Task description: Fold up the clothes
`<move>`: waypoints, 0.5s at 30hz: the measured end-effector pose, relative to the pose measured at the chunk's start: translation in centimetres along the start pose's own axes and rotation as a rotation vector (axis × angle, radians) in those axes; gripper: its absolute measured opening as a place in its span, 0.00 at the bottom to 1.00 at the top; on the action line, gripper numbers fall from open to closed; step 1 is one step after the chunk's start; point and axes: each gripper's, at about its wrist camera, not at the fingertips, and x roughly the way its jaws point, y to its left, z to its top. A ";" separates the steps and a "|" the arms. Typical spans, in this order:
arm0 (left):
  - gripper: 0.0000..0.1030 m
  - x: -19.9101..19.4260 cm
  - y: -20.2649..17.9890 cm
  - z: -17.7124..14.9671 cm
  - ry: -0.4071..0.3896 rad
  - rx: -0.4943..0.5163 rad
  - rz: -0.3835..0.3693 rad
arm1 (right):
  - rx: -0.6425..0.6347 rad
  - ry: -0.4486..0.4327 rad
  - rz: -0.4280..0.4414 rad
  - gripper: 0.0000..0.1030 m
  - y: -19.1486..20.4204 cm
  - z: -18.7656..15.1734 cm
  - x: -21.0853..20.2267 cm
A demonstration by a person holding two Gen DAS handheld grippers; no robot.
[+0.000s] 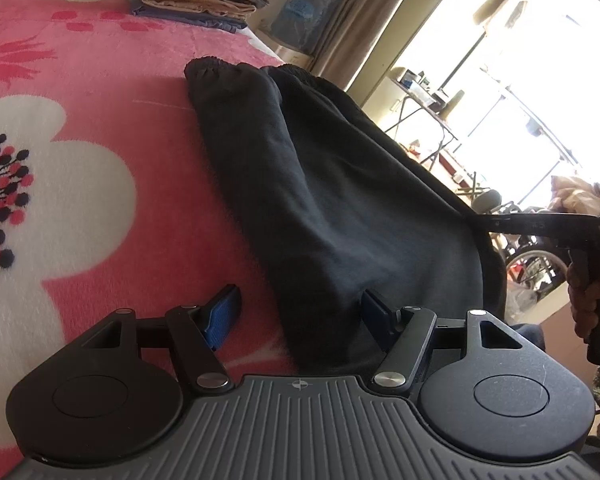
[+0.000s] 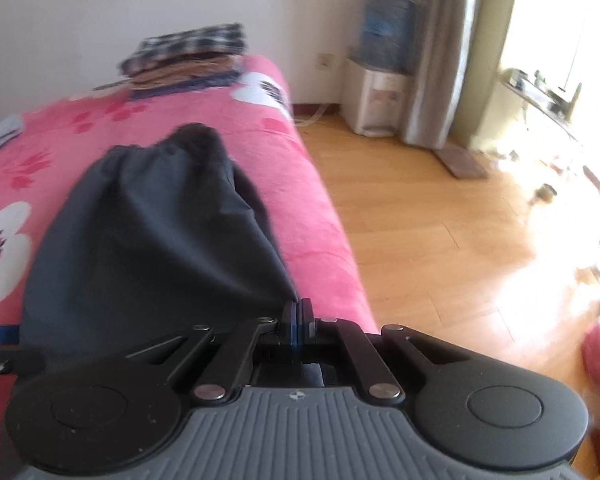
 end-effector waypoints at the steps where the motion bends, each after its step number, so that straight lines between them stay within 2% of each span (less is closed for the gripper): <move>1: 0.65 0.1 0.1 0.0 0.001 0.002 0.001 | 0.012 0.007 -0.011 0.00 -0.2 0.0 0.3; 6: 0.65 -0.1 -0.1 -0.4 -0.001 0.025 0.010 | 0.037 0.060 -0.044 0.02 -1.0 -1.0 3.1; 8: 0.65 -0.2 -0.2 -0.5 -0.002 0.042 0.014 | 0.075 0.088 -0.044 0.09 -1.8 -1.3 4.2; 11: 0.65 -0.3 -0.2 -0.5 -0.002 0.040 0.013 | 0.227 0.072 -0.014 0.27 -4.6 -2.0 1.8; 15: 0.65 -0.4 -0.4 -0.4 -0.001 0.034 0.015 | 0.409 0.055 0.029 0.40 -8.8 -4.2 -3.6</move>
